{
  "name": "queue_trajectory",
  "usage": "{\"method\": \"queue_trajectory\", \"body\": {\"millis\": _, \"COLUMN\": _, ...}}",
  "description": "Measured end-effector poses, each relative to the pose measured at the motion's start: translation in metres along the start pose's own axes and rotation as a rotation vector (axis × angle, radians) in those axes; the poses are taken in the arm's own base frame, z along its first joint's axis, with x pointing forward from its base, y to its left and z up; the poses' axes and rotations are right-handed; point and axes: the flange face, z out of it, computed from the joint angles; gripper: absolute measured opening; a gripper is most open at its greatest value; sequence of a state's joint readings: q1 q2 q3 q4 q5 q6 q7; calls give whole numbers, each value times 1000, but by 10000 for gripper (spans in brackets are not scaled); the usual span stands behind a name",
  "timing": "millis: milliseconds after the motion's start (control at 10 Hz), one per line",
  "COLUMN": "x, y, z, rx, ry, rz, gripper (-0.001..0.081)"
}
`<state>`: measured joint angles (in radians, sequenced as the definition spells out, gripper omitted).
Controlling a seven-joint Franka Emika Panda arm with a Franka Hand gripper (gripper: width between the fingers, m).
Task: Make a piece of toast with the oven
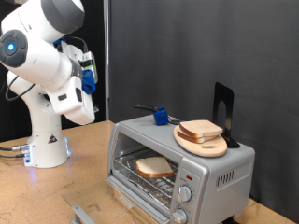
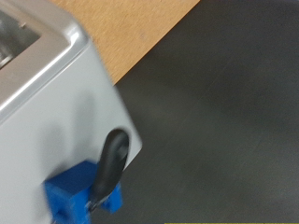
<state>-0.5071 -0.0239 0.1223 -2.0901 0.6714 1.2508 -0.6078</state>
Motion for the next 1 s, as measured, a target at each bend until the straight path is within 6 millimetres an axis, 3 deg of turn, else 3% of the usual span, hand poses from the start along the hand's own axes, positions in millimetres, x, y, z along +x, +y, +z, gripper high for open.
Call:
{"method": "queue_trajectory", "body": {"millis": 200, "x": 3, "y": 2, "z": -6, "rx": 74, "ry": 168, "rz": 20, "gripper": 682}}
{"method": "queue_trajectory", "body": {"millis": 400, "x": -7, "y": 18, "z": -20, "rx": 168, "ry": 276, "rz": 98, "gripper": 682}}
{"method": "queue_trajectory", "body": {"millis": 600, "x": -28, "y": 46, "z": -32, "rx": 128, "ry": 255, "rz": 206, "gripper": 682}}
{"method": "queue_trajectory", "body": {"millis": 800, "x": -29, "y": 49, "z": -34, "rx": 110, "ry": 246, "rz": 214, "gripper": 682}}
{"method": "queue_trajectory", "body": {"millis": 1000, "x": -31, "y": 50, "z": -30, "rx": 138, "ry": 165, "rz": 373, "gripper": 682}}
